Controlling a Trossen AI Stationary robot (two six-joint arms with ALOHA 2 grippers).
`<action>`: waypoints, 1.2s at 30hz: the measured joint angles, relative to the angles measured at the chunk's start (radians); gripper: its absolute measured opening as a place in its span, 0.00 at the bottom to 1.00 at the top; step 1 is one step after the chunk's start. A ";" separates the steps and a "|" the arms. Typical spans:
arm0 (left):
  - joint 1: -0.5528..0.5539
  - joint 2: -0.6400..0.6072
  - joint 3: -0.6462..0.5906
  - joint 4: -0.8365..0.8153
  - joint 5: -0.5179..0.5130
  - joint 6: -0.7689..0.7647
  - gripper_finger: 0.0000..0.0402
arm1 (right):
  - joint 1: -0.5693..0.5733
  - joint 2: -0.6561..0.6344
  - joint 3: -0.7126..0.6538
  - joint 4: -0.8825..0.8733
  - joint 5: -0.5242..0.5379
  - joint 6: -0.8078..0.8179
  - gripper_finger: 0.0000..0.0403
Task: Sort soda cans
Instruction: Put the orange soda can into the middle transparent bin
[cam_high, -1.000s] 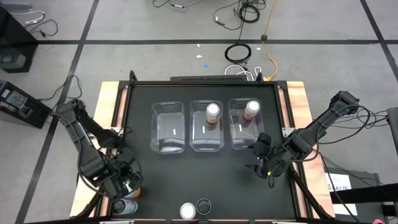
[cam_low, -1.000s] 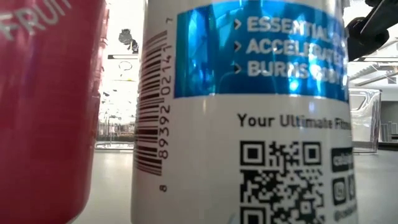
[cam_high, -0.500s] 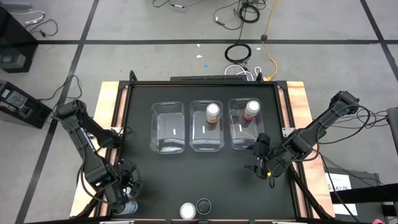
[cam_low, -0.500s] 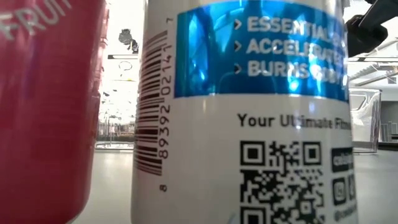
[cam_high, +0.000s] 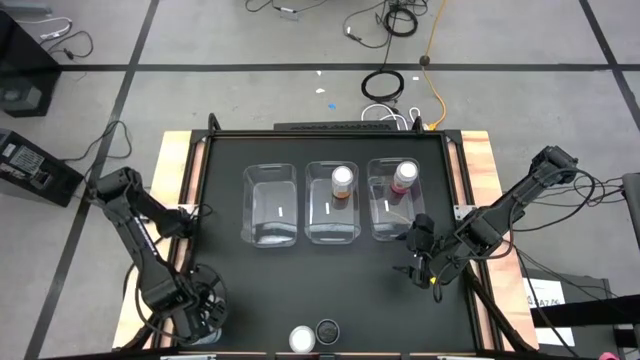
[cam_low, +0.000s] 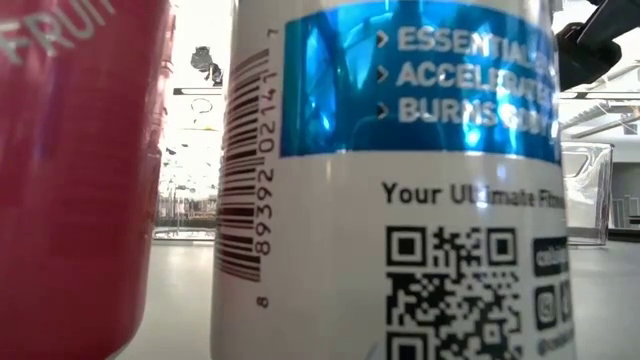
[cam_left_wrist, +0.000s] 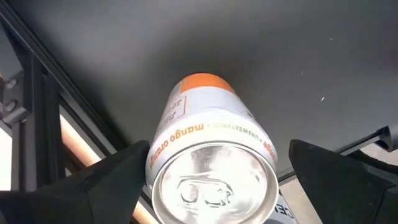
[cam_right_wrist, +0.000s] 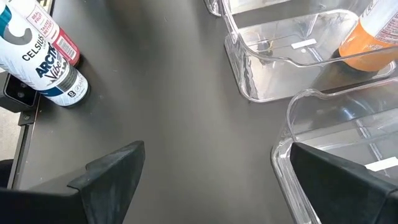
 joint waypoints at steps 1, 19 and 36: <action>-0.001 0.006 0.000 0.006 0.000 0.000 0.98 | 0.000 0.000 0.000 0.000 0.000 0.000 0.98; -0.006 0.063 -0.016 0.061 0.010 0.026 0.95 | 0.000 0.000 0.000 0.000 0.000 -0.024 0.98; 0.008 0.029 -0.053 0.012 0.053 0.059 0.76 | 0.000 0.000 0.000 0.000 0.000 -0.052 0.98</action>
